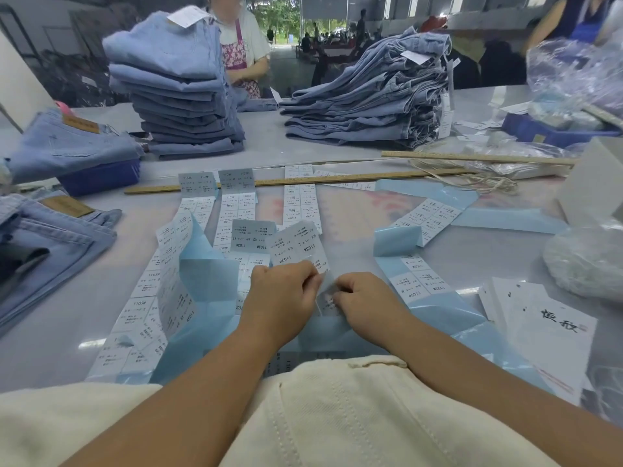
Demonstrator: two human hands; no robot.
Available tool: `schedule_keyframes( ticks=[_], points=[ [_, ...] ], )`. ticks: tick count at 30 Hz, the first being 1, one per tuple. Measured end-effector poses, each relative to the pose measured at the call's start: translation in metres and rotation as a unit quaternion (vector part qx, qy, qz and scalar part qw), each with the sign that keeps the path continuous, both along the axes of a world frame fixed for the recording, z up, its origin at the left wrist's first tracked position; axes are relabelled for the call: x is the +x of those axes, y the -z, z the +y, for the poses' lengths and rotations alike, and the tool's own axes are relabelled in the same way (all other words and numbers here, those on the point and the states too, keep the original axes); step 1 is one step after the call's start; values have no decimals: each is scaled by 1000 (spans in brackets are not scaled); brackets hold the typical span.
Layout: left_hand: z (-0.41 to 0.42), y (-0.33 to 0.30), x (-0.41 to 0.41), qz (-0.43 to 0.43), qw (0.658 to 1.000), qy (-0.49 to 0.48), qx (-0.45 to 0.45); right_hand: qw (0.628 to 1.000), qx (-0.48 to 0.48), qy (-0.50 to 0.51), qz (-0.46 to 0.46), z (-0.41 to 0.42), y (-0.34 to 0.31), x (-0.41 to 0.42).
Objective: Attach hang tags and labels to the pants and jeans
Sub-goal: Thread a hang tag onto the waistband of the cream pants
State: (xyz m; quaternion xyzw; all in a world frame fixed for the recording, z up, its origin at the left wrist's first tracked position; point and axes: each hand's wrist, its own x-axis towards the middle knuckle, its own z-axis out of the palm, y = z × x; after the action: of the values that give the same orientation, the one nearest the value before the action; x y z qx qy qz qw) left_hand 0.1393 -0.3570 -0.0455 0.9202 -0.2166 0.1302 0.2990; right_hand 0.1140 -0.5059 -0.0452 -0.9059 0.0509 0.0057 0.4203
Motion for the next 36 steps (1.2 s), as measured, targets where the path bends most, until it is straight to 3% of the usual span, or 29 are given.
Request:
schedule_keyframes(
  ticks=[9,22,24,27,30,36],
  points=[
    [5,-6,-2,41,995,-59,-75,994,-52,75,54,-5,1,1],
    [9,-14,-2,-52,987,-61,-137,987,-98,87,95,-6,0,-1],
    [6,-25,-5,-64,992,-23,-107,989,-74,104,77,-8,-7,-3],
    [-3,-49,-16,-63,995,51,-63,987,40,152,-6,-27,-32,-10],
    [-18,-80,-33,28,989,120,-79,975,142,153,-81,-62,-60,-35],
    [-90,-147,-85,159,943,289,-49,963,242,80,-89,-126,-94,-119]
  ],
)
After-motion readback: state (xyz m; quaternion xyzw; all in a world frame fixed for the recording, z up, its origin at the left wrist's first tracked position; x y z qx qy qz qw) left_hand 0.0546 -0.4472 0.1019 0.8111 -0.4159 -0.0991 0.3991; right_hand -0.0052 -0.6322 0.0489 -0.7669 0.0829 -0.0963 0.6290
